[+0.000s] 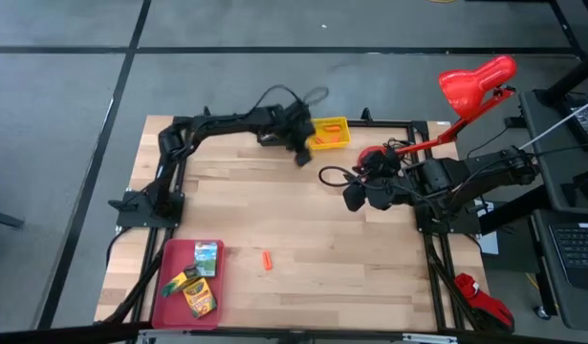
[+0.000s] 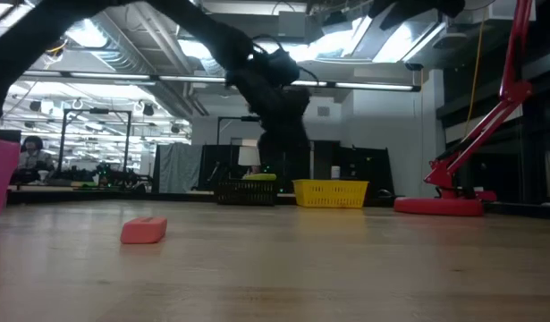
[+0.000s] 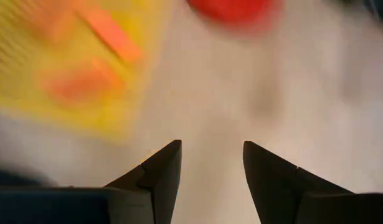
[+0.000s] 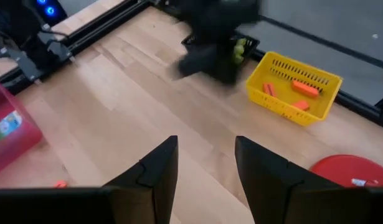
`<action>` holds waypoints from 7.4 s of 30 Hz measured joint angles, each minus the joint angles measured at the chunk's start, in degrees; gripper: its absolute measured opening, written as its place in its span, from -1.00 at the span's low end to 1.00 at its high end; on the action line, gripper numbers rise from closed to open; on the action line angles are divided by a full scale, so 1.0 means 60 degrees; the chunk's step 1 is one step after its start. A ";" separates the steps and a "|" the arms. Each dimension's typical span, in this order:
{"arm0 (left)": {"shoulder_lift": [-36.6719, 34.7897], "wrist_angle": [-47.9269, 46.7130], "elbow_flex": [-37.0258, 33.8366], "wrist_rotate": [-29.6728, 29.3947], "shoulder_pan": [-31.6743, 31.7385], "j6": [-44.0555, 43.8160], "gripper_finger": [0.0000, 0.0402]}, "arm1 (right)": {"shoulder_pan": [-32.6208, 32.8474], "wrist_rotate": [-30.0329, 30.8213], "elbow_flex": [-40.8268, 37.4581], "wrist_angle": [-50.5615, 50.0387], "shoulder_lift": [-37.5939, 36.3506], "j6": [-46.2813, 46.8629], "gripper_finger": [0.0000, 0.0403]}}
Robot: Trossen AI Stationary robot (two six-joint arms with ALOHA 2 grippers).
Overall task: Pick & Place School Supplies
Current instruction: Put the orange eraser into the yellow bin
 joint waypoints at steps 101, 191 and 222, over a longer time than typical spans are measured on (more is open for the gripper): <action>-0.2655 0.4768 -0.8308 0.3022 -0.4916 -0.3919 -0.99 | 0.2209 0.1546 0.0000 0.2165 0.0011 -0.0671 -0.32; -0.3912 0.3910 -0.8494 0.1783 -0.4060 -0.3144 -0.67 | 0.1521 -0.0837 -0.0051 0.3106 0.0248 -0.2975 -0.51; -0.9766 -0.0872 -0.8443 -0.3318 -0.7462 -0.3937 -0.71 | -0.0253 -1.0135 -0.0387 1.1112 0.7010 -0.2204 -0.51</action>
